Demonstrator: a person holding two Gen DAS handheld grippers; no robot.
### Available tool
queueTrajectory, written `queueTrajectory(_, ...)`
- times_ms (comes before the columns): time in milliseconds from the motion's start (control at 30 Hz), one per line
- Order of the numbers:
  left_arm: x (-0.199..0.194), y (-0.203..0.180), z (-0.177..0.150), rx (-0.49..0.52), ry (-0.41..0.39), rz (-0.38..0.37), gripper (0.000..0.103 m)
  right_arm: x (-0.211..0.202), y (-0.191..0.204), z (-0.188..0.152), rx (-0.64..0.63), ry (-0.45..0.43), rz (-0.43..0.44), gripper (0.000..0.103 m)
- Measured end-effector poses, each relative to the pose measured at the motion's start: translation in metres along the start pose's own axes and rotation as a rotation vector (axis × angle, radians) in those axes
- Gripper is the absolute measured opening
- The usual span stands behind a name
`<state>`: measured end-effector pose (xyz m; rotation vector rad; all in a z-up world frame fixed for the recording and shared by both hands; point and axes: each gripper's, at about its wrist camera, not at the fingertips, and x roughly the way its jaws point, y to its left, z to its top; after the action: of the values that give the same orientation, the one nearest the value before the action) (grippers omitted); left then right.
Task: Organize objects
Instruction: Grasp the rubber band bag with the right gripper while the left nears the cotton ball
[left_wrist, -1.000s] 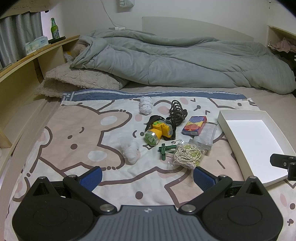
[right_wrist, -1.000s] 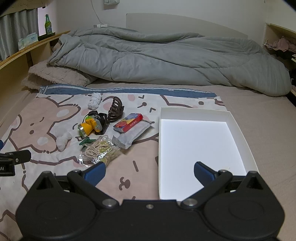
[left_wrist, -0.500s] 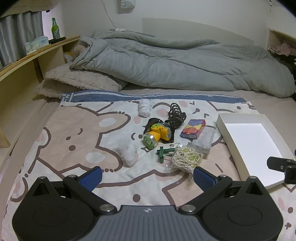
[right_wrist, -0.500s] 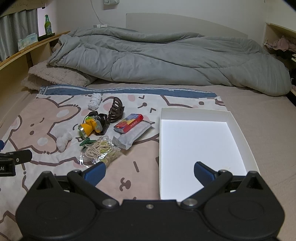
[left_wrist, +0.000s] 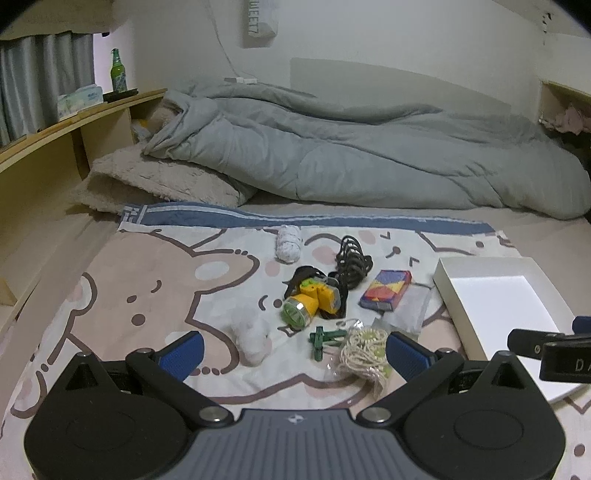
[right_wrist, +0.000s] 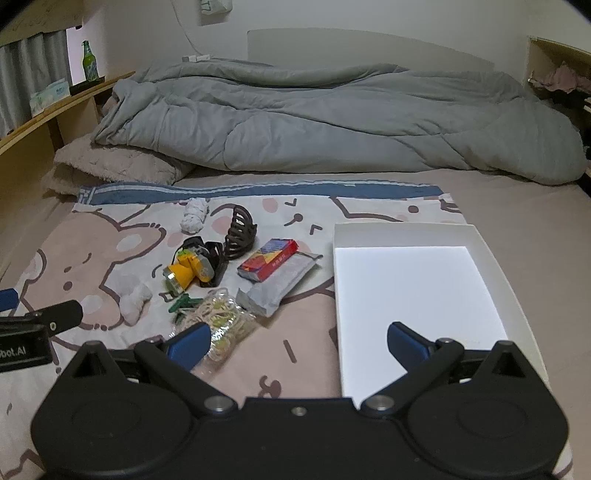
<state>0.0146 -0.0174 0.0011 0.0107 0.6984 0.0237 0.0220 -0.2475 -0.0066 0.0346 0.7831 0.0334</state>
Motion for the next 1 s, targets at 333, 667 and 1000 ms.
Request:
queueTrajectory(333,0.024,0.020,0.013,-0.123,-0.005,0.021,0.103,0.028,0.007,0.014,0.037,-0.021,0.045,0.103)
queueTrajectory(667,0.056,0.035,0.014,-0.141,-0.028,0.085,0.103,0.064,0.004,0.021,0.092,-0.048,0.033,0.103)
queueTrajectory(1000,0.091,0.050,0.007,-0.094,-0.036,0.159,0.103,0.104,-0.003,0.019,0.196,-0.110,0.051,0.103)
